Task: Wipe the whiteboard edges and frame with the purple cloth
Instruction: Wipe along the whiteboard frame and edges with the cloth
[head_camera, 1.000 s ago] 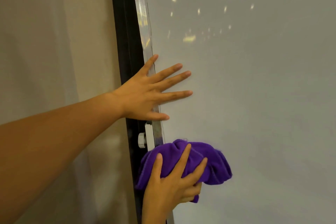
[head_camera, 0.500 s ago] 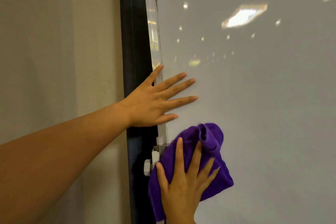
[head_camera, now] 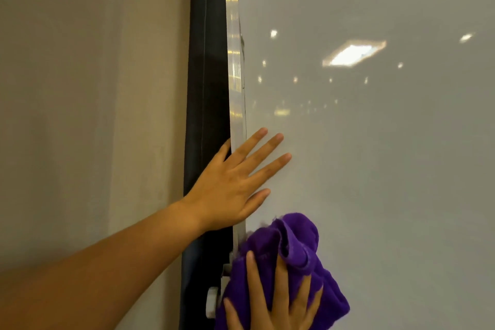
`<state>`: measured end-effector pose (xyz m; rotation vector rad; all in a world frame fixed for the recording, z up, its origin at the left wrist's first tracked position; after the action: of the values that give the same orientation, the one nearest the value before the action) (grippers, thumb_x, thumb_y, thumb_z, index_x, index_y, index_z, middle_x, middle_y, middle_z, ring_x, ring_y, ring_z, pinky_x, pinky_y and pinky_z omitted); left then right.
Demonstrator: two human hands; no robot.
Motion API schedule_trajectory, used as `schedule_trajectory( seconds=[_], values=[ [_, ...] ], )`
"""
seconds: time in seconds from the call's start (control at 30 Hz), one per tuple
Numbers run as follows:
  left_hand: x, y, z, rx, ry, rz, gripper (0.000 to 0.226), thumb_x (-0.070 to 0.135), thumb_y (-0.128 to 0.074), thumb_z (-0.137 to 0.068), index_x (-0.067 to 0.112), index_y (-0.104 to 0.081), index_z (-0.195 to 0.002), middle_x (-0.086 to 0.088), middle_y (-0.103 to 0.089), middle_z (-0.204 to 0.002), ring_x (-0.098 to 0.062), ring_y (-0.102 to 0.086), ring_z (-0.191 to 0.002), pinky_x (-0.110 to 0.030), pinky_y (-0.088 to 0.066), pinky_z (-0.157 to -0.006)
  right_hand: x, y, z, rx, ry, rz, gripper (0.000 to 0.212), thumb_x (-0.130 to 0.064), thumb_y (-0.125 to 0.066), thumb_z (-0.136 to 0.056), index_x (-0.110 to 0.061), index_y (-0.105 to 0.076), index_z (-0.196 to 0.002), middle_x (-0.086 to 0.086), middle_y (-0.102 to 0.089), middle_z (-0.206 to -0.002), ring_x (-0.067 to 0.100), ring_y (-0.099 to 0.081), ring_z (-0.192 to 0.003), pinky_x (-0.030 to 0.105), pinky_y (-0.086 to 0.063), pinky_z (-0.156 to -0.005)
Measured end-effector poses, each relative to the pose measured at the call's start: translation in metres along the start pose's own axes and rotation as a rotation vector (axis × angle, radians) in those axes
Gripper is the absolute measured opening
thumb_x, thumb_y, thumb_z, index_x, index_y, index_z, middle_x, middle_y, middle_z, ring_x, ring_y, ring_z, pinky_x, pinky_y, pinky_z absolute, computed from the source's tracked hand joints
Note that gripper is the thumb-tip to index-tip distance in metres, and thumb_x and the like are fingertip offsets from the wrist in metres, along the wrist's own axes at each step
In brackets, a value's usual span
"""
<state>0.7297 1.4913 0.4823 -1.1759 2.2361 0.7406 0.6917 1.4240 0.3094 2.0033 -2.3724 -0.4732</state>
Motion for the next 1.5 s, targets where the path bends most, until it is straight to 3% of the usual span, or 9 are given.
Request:
schedule_trajectory(
  seconds=[0.33,0.6,0.7,0.77,0.9,1.0,1.13,1.33,1.5],
  values=[
    [-0.020,0.010,-0.023,-0.065,0.040,-0.071,0.063,0.055,-0.027,-0.093,0.030,-0.014,-0.148,-0.006,-0.010,-0.158,-0.028,-0.007,-0.145,-0.051,-0.018,-0.108,0.022,0.029,-0.089,0.044,-0.095,0.015,0.072,-0.064,-0.006,-0.087,-0.024,-0.015,-0.145,0.015,-0.023,-0.144,0.045,-0.023,-0.126,0.068,-0.022,-0.097],
    [-0.014,0.015,-0.032,0.046,0.131,0.113,0.056,0.038,-0.031,-0.094,0.030,-0.013,-0.147,-0.005,-0.010,-0.157,-0.024,-0.003,-0.145,-0.051,-0.013,-0.108,-0.002,0.028,-0.070,0.022,0.162,0.096,0.068,-0.065,-0.008,-0.085,-0.031,-0.010,-0.144,0.000,0.007,-0.157,0.040,-0.011,-0.139,0.056,-0.005,-0.109],
    [-0.016,0.022,-0.036,0.168,0.315,0.457,0.053,0.040,-0.023,-0.097,0.036,-0.003,-0.146,0.007,0.011,-0.157,-0.015,0.012,-0.145,-0.032,-0.002,-0.116,-0.017,0.031,-0.064,0.128,0.126,0.089,0.077,-0.042,-0.051,-0.029,-0.047,-0.051,-0.106,-0.037,-0.050,-0.119,0.015,-0.047,-0.123,0.056,-0.024,-0.105],
    [-0.019,0.027,-0.040,0.291,0.461,0.650,0.054,0.052,-0.016,-0.096,0.035,-0.001,-0.145,0.010,0.014,-0.156,-0.015,0.013,-0.144,-0.017,0.005,-0.115,-0.016,0.019,-0.068,0.070,0.180,0.078,0.087,-0.050,-0.077,-0.012,-0.042,-0.050,-0.094,-0.031,-0.042,-0.133,0.015,-0.032,-0.136,0.056,-0.017,-0.109],
    [-0.015,0.025,-0.038,0.343,0.549,0.782,0.059,0.068,-0.009,-0.088,0.050,0.007,-0.142,0.017,0.018,-0.155,-0.010,0.011,-0.144,-0.023,0.001,-0.116,-0.004,0.008,-0.087,-0.050,0.343,0.233,0.094,-0.078,-0.055,-0.058,-0.028,-0.029,-0.133,0.017,0.022,-0.153,0.038,0.018,-0.139,0.056,0.004,-0.110],
    [-0.017,0.016,-0.026,0.286,0.643,0.798,0.056,0.069,-0.011,-0.085,0.061,0.011,-0.136,0.025,0.020,-0.153,-0.001,0.012,-0.142,-0.016,0.001,-0.109,-0.001,0.019,-0.110,0.033,0.252,0.116,0.070,-0.066,-0.010,-0.085,-0.031,-0.009,-0.145,0.010,0.003,-0.156,0.032,0.016,-0.142,0.057,-0.002,-0.108],
    [-0.022,0.003,-0.022,0.240,0.787,0.859,0.057,0.073,-0.014,-0.081,0.067,0.016,-0.129,0.027,0.020,-0.151,0.015,0.013,-0.135,0.002,0.002,-0.099,0.004,0.033,-0.161,-0.004,0.198,0.073,0.064,-0.063,-0.013,-0.087,-0.028,-0.032,-0.137,0.008,-0.027,-0.147,0.038,-0.016,-0.137,0.062,-0.007,-0.108],
    [-0.008,-0.009,-0.029,0.247,0.835,1.097,0.063,0.069,-0.025,-0.083,0.059,0.011,-0.134,0.031,0.005,-0.152,0.009,0.001,-0.139,-0.027,-0.011,-0.117,0.006,0.051,-0.209,0.071,0.243,0.084,0.062,-0.058,-0.029,-0.086,-0.024,-0.036,-0.138,0.012,-0.040,-0.145,0.041,-0.026,-0.134,0.063,-0.018,-0.105],
    [-0.006,0.002,-0.029,0.299,0.840,1.229,0.068,0.085,-0.022,-0.072,0.067,0.010,-0.128,0.055,0.005,-0.135,0.024,-0.001,-0.130,0.006,-0.012,-0.098,0.019,0.063,-0.222,0.106,0.322,0.097,0.066,-0.060,-0.030,-0.085,-0.025,-0.031,-0.140,0.009,-0.030,-0.148,0.038,-0.018,-0.136,0.060,-0.008,-0.106]
  ],
)
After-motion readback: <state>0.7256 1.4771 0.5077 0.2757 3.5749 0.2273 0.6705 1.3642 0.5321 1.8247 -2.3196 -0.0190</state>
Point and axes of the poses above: each hand's wrist, its own z-axis away from the middle knuckle, its own y-axis out of the back of the hand, x = y × z, the point moved 4 cm from there along -z, towards the middle knuckle
